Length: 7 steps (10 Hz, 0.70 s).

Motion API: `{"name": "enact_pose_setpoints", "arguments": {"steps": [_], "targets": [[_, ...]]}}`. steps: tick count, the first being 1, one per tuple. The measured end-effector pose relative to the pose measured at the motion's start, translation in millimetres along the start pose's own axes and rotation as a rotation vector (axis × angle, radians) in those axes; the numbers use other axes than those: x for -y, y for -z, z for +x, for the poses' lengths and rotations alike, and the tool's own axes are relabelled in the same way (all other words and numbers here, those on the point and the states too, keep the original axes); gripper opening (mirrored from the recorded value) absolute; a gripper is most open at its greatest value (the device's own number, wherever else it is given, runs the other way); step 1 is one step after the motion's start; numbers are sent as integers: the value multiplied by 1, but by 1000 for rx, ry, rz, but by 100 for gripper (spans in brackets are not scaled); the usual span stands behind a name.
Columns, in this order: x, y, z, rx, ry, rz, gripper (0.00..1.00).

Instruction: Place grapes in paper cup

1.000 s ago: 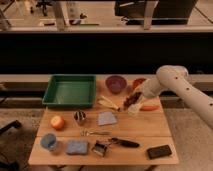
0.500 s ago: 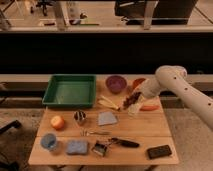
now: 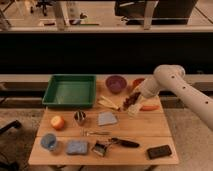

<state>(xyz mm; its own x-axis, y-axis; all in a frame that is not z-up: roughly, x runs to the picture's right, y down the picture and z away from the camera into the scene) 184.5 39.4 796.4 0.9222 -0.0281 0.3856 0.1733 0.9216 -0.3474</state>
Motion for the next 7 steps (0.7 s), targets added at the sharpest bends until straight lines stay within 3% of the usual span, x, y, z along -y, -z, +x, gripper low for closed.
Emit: {"name": "enact_pose_setpoints", "arguments": {"steps": [2,7], "targets": [[0,-1,0,-3,0,-4,80],[-2,-2,0,-9,-2,-9,80]]}}
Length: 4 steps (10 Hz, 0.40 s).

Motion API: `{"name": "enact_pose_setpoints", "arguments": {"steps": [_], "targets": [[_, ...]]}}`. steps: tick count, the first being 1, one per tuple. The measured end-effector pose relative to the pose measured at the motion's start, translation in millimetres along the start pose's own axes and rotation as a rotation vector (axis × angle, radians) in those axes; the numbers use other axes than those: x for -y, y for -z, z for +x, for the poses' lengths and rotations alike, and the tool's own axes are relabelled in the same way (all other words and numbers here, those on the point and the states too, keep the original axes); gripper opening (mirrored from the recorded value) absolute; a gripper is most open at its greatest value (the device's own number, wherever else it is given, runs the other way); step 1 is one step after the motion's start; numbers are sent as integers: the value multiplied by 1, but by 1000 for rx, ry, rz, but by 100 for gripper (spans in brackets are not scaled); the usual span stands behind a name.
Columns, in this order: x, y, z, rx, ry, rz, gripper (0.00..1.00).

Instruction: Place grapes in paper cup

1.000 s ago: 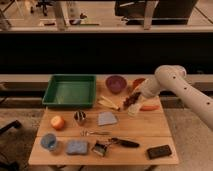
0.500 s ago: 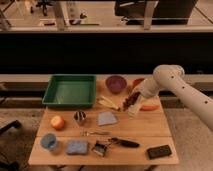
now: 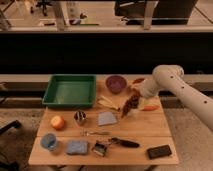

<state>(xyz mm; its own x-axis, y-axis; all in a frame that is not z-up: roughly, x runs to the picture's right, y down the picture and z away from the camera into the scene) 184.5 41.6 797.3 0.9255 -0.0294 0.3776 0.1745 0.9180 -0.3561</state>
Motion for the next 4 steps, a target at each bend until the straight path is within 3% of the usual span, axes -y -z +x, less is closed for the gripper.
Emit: {"name": "enact_pose_setpoints", "arguments": {"steps": [2,4], "targets": [[1,1,0,-8,-12,0,80],[4,0,0,-3,-1,18,66]]}}
